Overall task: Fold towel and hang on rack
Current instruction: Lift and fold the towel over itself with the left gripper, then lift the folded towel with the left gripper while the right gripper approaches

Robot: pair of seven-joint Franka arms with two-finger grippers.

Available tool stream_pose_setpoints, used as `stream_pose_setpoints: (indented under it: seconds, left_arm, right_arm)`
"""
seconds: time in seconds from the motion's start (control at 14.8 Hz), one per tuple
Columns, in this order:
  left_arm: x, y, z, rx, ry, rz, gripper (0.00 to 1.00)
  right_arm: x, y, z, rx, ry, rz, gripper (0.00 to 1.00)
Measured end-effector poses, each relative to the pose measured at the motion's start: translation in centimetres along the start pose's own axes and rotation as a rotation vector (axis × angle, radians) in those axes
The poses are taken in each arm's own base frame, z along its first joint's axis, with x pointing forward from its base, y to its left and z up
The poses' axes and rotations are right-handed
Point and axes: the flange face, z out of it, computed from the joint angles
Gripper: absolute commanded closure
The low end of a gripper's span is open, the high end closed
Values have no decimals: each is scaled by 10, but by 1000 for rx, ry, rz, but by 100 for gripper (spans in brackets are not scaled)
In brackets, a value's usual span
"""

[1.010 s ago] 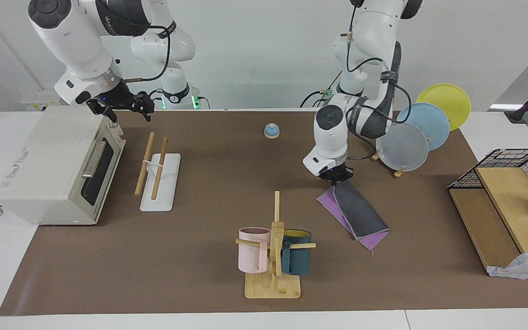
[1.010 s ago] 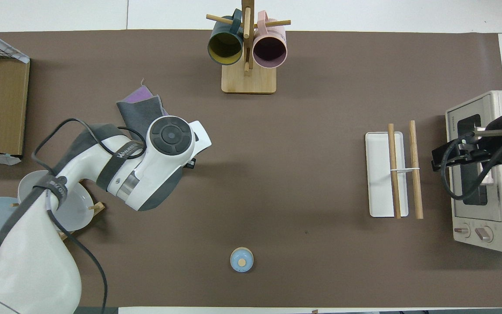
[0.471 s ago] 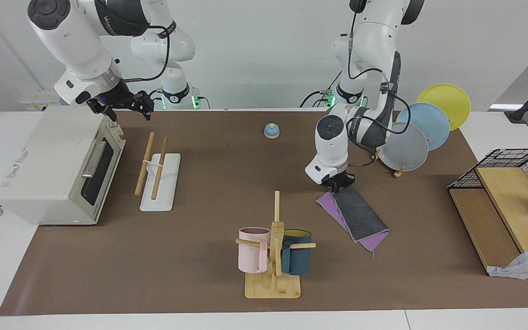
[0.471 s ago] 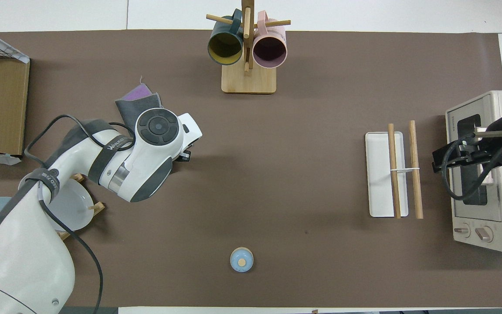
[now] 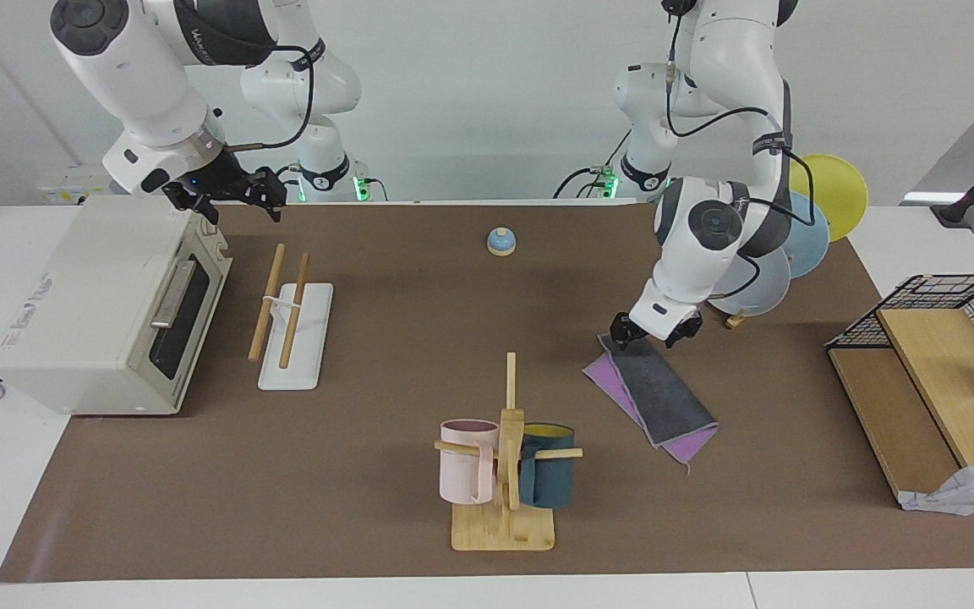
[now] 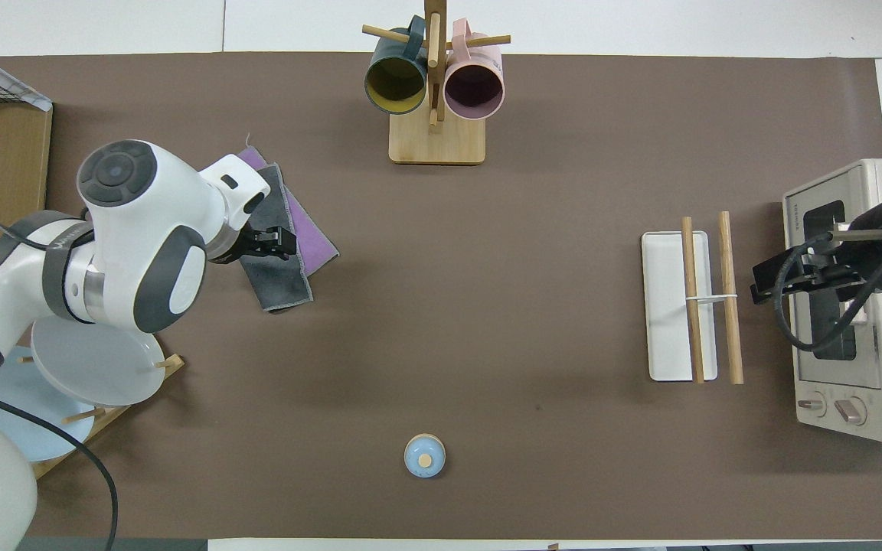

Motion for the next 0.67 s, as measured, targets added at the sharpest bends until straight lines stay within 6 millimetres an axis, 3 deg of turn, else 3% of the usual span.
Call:
stream_pose_setpoints:
  seconds: [0.13, 0.34, 0.47, 0.67]
  left_arm:
    - [3, -24, 9, -75, -3, -55, 0]
    - [-7, -47, 39, -190, -3, -132, 5]
    - [-12, -55, 49, -237, -13, -172, 10]
    - [-14, -56, 50, -267, -17, -204, 18]
  right_arm:
    - [0, -2, 0, 46, -1, 15, 0]
    - [0, -10, -1, 126, -10, 100, 0]
    - [-1, -19, -1, 183, -24, 176, 0]
    - [1, -30, -1, 267, -39, 265, 0]
